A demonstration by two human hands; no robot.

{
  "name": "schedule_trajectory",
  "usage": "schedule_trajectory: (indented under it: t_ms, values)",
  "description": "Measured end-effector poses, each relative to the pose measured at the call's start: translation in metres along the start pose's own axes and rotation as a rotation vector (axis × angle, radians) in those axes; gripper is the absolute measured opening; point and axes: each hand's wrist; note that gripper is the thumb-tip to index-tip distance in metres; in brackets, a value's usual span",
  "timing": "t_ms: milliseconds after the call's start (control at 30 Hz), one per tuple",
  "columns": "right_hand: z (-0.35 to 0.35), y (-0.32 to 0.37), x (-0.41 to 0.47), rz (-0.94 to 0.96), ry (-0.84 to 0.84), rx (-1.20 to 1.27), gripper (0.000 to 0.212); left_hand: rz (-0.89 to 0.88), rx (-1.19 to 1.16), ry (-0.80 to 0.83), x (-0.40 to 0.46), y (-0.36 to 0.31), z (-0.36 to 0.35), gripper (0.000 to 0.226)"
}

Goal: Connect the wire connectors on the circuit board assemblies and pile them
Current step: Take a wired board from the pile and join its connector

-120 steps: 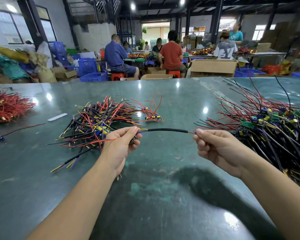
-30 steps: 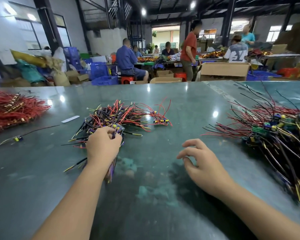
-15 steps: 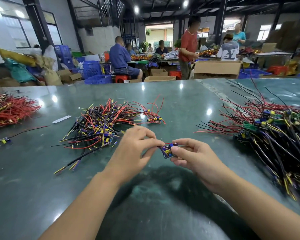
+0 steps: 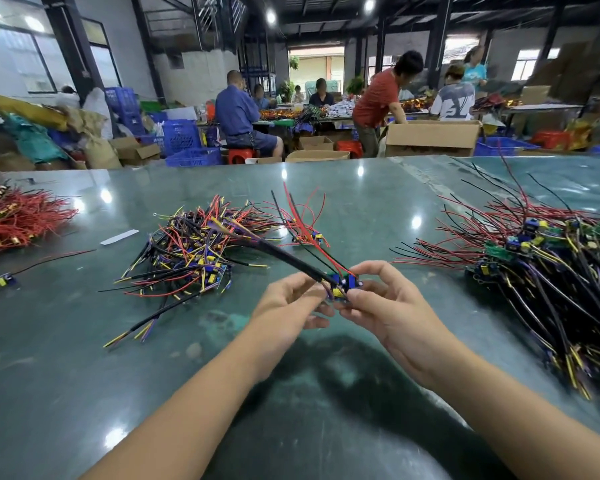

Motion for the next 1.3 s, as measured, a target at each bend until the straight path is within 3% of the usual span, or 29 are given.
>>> schedule_trajectory:
  t_ms: [133, 367, 600, 767, 967, 1300]
  values:
    - [0.001, 0.002, 0.0, 0.007, -0.007, -0.041, 0.022, -0.026, -0.13, 0.097, 0.0, 0.002, 0.003, 0.016]
    - [0.001, 0.003, 0.001, 0.012, -0.041, -0.226, 0.02, 0.016, -0.09, 0.116, 0.003, 0.006, 0.008, 0.016]
    - [0.007, -0.001, 0.003, -0.135, -0.073, -0.29, 0.011, -0.061, 0.077, 0.24, 0.002, 0.006, 0.013, 0.015]
    - [0.01, -0.001, 0.004, -0.096, -0.056, -0.246, 0.007, -0.054, 0.066, 0.229, 0.004, 0.007, 0.013, 0.016]
    - [0.009, 0.0, 0.004, -0.029, -0.008, -0.229, 0.028, -0.055, -0.111, 0.263, 0.004, 0.008, 0.017, 0.017]
    - [0.016, -0.002, 0.003, -0.034, 0.149, -0.091, 0.02, -0.041, -0.189, 0.333, 0.006, 0.008, 0.015, 0.023]
Point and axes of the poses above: each hand's wrist, its own x-axis towards the middle knuckle, its own z-axis out of the back of the hand, y = z × x, and after that the axes turned 3 degrees about y, right-handed
